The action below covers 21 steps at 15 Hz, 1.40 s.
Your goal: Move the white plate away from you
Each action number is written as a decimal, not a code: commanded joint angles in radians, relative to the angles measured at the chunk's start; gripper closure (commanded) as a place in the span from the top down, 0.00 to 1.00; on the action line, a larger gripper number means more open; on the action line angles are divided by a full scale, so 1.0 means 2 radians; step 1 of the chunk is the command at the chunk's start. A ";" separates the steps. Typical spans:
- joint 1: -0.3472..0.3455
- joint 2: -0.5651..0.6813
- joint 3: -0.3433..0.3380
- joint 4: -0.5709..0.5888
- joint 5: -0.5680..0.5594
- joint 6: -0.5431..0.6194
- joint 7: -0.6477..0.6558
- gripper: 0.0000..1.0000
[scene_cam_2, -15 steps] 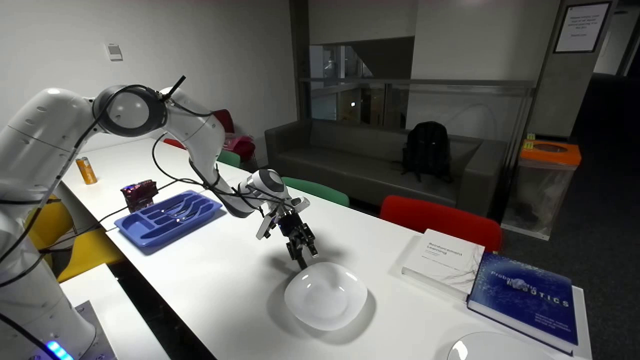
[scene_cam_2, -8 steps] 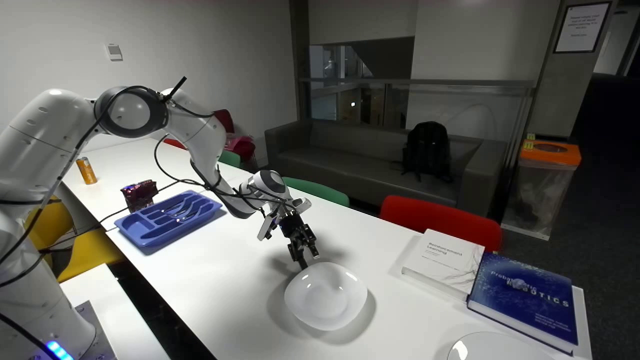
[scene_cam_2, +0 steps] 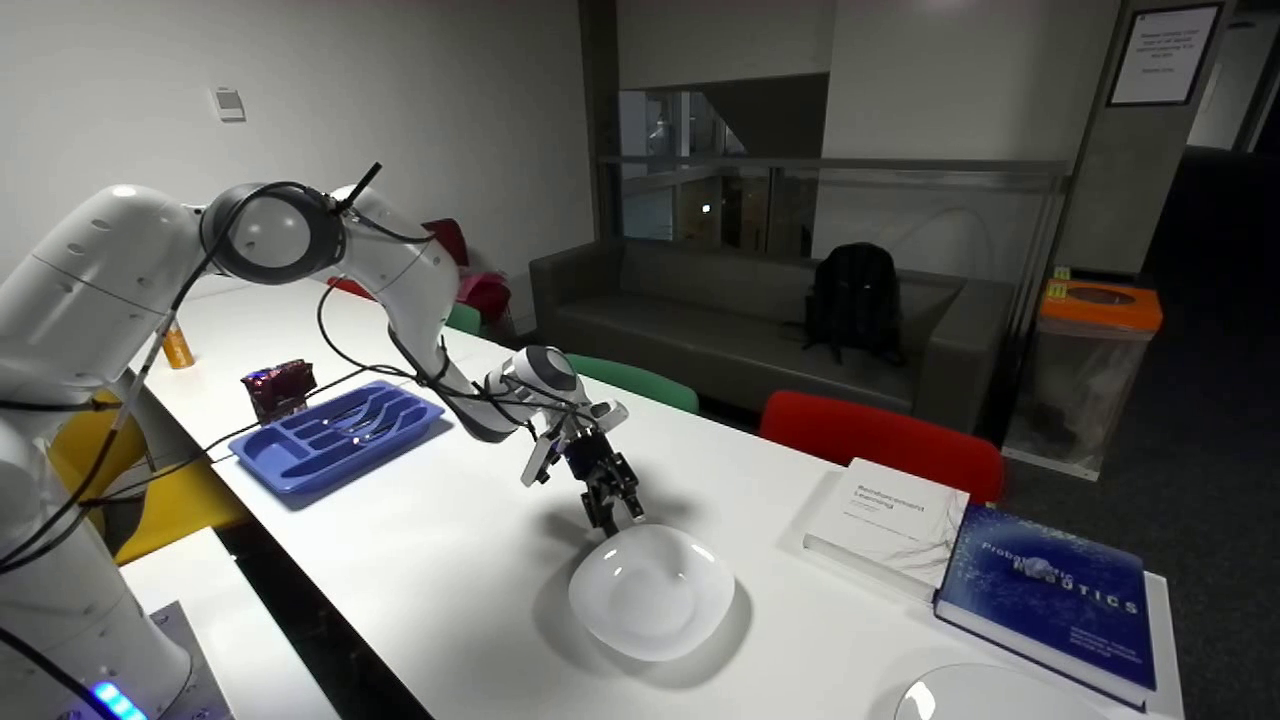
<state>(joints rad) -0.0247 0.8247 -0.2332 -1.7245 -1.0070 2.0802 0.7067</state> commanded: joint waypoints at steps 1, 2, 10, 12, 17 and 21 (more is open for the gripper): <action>-0.003 0.013 -0.004 0.021 -0.008 -0.019 -0.009 1.00; -0.003 0.013 -0.005 0.021 -0.008 -0.020 -0.008 1.00; -0.002 0.023 -0.006 0.032 -0.006 -0.040 -0.010 1.00; -0.002 0.023 -0.006 0.032 -0.006 -0.043 -0.010 1.00; -0.003 0.024 -0.005 0.034 -0.006 -0.041 -0.012 1.00; -0.006 0.021 -0.004 0.029 -0.009 -0.029 -0.013 1.00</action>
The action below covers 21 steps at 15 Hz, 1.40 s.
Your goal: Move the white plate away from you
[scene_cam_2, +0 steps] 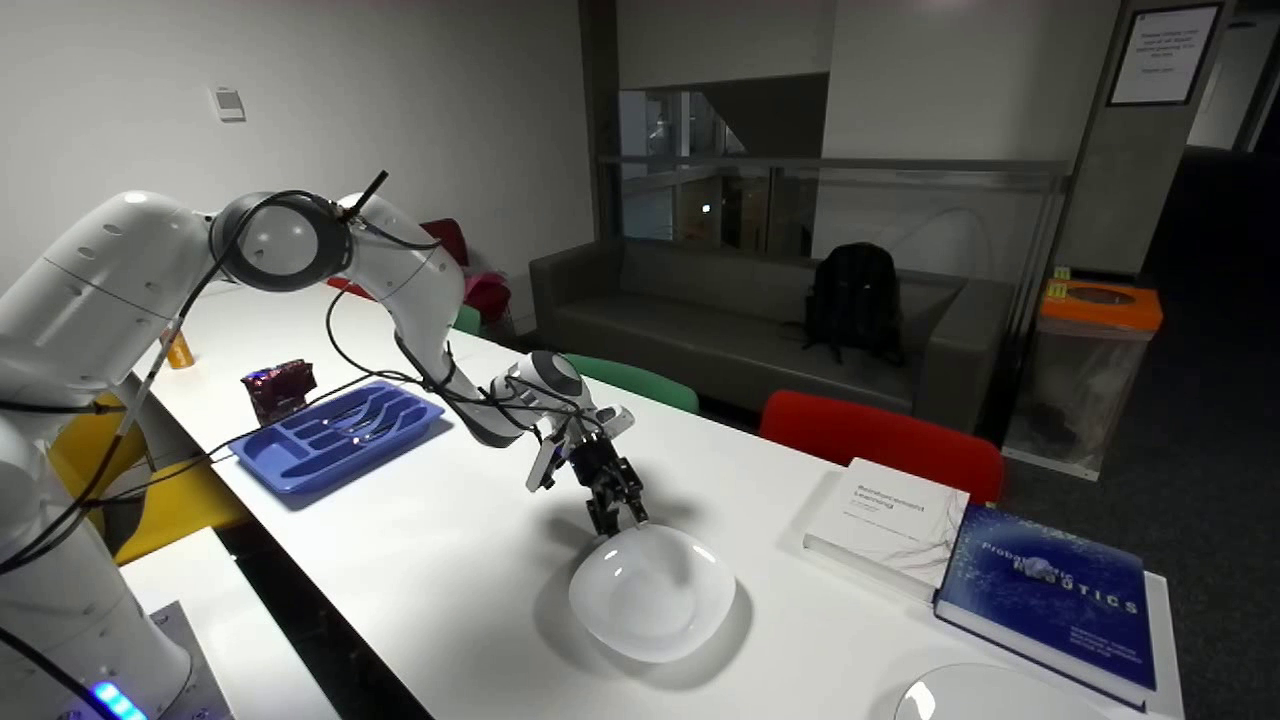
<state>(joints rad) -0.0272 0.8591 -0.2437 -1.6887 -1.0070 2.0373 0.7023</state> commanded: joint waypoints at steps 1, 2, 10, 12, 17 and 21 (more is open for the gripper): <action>-0.005 0.003 0.002 0.010 -0.009 -0.006 -0.010 1.00; -0.006 0.003 0.002 0.009 -0.009 -0.003 -0.011 1.00; -0.013 -0.002 0.001 0.002 -0.013 0.029 -0.013 1.00; -0.014 -0.001 0.001 0.002 -0.012 0.032 -0.013 1.00; -0.019 0.000 0.000 0.000 -0.009 0.038 -0.011 1.00; -0.023 0.000 0.000 0.000 -0.008 0.040 -0.014 0.74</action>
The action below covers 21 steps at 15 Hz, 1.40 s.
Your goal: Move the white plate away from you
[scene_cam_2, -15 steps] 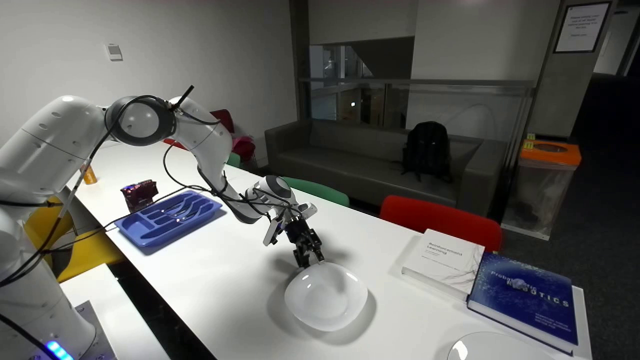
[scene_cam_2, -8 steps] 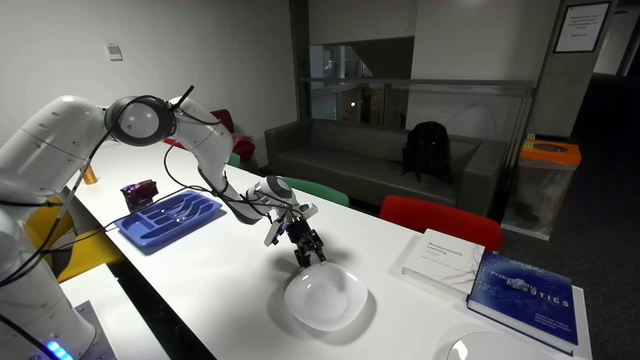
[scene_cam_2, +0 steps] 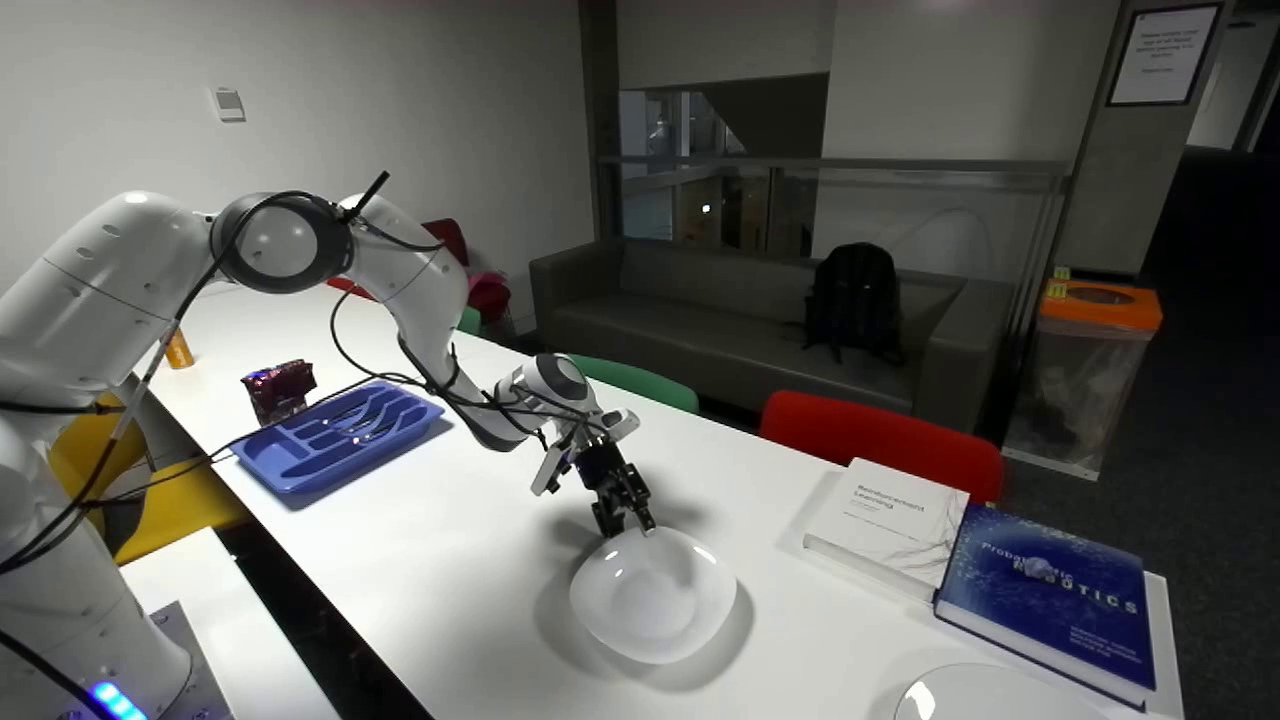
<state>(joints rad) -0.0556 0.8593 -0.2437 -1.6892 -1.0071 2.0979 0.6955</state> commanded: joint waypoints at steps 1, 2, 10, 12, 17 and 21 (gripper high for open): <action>-0.008 0.000 0.000 0.001 -0.009 0.010 -0.010 0.66; -0.008 0.000 0.000 0.001 -0.008 0.010 -0.010 0.58; -0.007 0.004 -0.002 0.000 -0.010 0.022 -0.012 0.01; -0.006 0.004 -0.002 -0.001 -0.010 0.023 -0.011 0.00; -0.003 0.002 -0.004 0.000 -0.006 0.011 -0.006 0.02; 0.008 -0.005 -0.006 -0.005 -0.005 -0.006 0.005 0.02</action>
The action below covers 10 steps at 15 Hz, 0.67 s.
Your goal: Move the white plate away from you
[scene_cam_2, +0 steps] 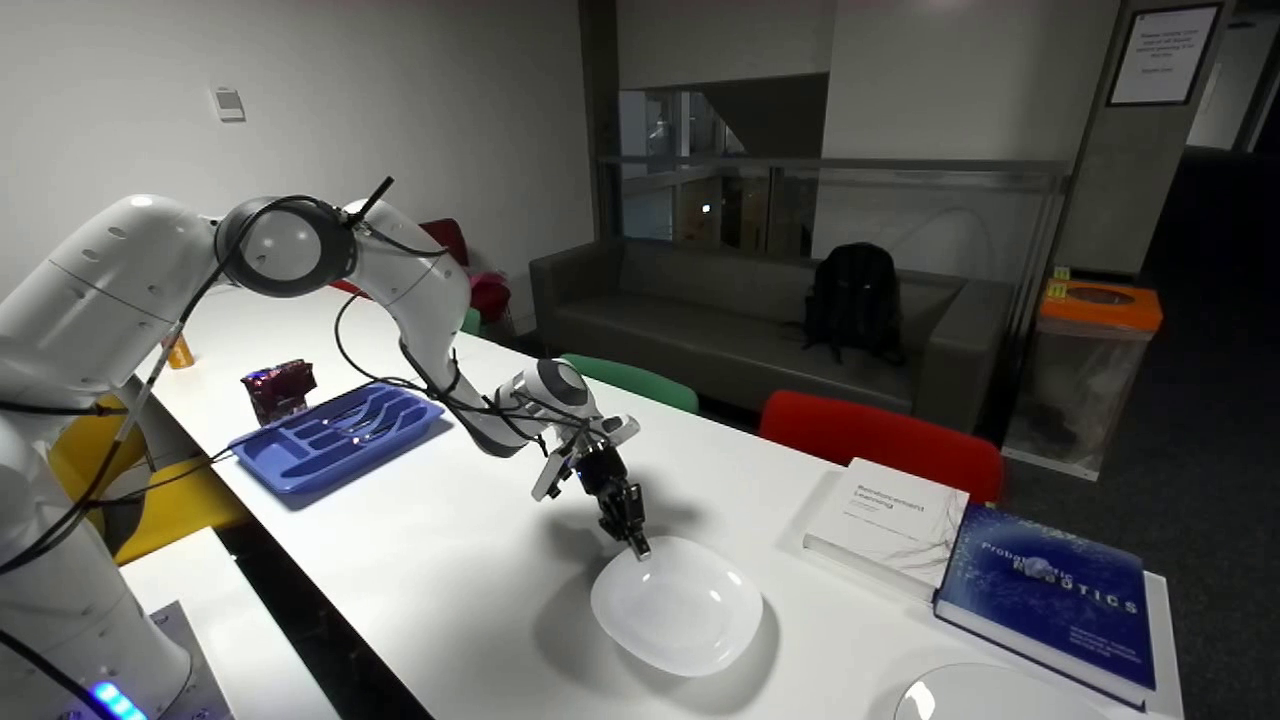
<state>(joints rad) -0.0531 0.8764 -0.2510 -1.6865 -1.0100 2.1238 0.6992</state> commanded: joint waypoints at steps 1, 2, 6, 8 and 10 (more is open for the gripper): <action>0.011 -0.016 -0.003 -0.007 -0.003 -0.025 0.007 0.02; 0.014 -0.018 -0.003 -0.009 -0.003 -0.030 0.009 0.02; 0.030 -0.027 -0.003 -0.015 -0.004 -0.058 0.027 0.02; 0.036 -0.034 -0.001 -0.020 -0.005 -0.074 0.037 0.02; 0.041 -0.044 0.001 -0.028 -0.009 -0.080 0.047 0.02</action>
<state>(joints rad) 0.0072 0.8636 -0.2489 -1.6875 -1.0076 2.0209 0.7571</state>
